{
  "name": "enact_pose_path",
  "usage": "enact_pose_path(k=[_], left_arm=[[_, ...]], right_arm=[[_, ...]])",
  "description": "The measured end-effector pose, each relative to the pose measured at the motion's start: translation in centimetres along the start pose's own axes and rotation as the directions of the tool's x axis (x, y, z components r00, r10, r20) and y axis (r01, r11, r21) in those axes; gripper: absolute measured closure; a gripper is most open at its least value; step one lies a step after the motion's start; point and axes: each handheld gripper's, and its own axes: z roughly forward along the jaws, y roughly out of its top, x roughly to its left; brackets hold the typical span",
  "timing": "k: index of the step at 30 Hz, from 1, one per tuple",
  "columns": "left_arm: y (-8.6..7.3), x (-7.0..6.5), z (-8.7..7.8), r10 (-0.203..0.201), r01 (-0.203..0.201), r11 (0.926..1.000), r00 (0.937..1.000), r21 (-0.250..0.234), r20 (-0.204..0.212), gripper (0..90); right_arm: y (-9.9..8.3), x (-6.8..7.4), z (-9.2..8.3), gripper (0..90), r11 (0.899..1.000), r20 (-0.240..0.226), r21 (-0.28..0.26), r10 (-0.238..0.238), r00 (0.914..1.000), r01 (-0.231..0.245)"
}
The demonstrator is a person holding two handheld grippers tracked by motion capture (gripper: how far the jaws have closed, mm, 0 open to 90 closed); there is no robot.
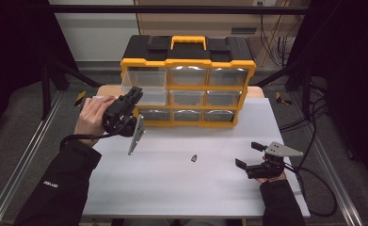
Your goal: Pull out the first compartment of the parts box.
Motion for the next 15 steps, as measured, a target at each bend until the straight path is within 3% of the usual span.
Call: enact_pose_path(k=[5,10,15], left_arm=[[0.05,0.17,0.02,-0.01,0.01,0.9999,0.9999,0.003,0.011,77.0],[0.11,0.47,0.08,-0.055,0.055,0.9985,0.9978,0.008,0.036,75.6],[0.32,0.74,0.23,-0.111,0.11,0.9938,0.9915,0.019,0.069,70.8]], right_arm=[[0.0,0.01,0.01,0.4,1.0,0.0,-0.002,0.001,1.0,-0.001],[0.02,0.03,0.03,0.4,1.0,0.001,-0.002,0.001,1.0,-0.001],[0.03,0.02,0.0,0.4,1.0,0.0,-0.003,-0.001,1.0,0.001]])
